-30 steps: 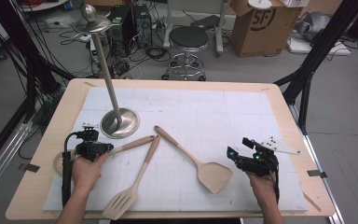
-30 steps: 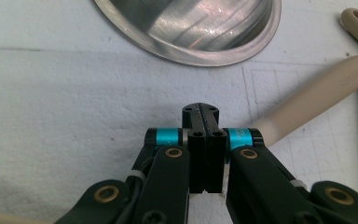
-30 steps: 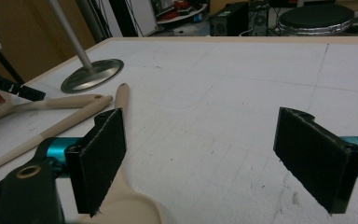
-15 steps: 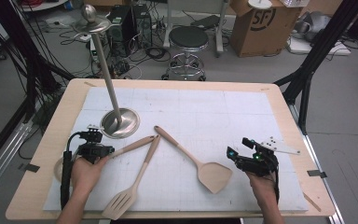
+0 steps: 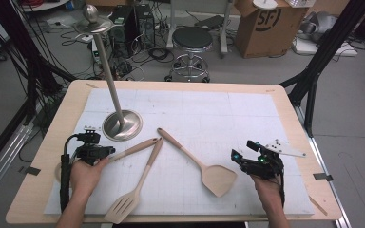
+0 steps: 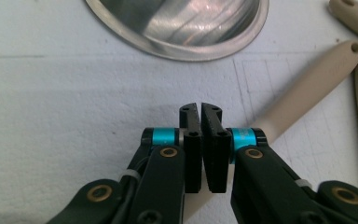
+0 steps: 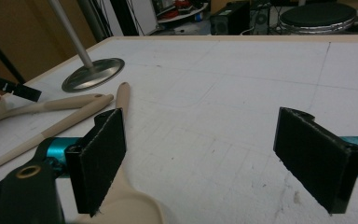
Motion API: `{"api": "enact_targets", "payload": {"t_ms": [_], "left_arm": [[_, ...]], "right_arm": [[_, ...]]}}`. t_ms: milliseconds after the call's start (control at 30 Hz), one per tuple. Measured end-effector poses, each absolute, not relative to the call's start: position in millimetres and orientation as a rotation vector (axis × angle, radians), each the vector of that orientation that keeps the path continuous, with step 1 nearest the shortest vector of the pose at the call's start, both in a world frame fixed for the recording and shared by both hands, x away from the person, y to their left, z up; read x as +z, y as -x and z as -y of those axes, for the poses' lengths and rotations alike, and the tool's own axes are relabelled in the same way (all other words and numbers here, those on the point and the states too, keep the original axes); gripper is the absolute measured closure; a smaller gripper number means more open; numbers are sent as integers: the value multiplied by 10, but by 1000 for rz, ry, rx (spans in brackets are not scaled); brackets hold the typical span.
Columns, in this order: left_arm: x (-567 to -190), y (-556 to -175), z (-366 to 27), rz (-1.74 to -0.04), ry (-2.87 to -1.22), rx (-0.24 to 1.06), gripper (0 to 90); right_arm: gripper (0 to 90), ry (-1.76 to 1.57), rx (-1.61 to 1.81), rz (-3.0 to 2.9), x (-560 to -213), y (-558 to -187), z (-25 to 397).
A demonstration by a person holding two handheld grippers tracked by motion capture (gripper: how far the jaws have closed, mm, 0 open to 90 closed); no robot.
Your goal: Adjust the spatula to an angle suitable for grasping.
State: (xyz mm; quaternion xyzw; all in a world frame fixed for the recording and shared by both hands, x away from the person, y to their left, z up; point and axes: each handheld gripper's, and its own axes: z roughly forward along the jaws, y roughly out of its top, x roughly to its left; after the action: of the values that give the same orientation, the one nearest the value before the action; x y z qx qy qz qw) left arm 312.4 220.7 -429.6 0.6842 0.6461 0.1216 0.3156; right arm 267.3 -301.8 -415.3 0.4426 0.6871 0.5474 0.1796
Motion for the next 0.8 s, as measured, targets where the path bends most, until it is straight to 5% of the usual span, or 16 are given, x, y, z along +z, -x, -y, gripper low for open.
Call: {"api": "enact_targets", "payload": {"t_ms": [133, 467, 800], "left_arm": [[-4251, -3090, -2225, -1644, -1765, 318, 769], [-4245, -3024, -2267, -1497, -1662, 316, 428], [-4257, -2932, -2268, -1401, -1608, 297, 363]], "right_arm": [[162, -1249, 1543, -1942, -4156, -2677, 3020], [162, -1254, 1543, -1949, -4160, -2676, 3016], [162, -1255, 1534, -1957, -4170, -2681, 3007]]}}
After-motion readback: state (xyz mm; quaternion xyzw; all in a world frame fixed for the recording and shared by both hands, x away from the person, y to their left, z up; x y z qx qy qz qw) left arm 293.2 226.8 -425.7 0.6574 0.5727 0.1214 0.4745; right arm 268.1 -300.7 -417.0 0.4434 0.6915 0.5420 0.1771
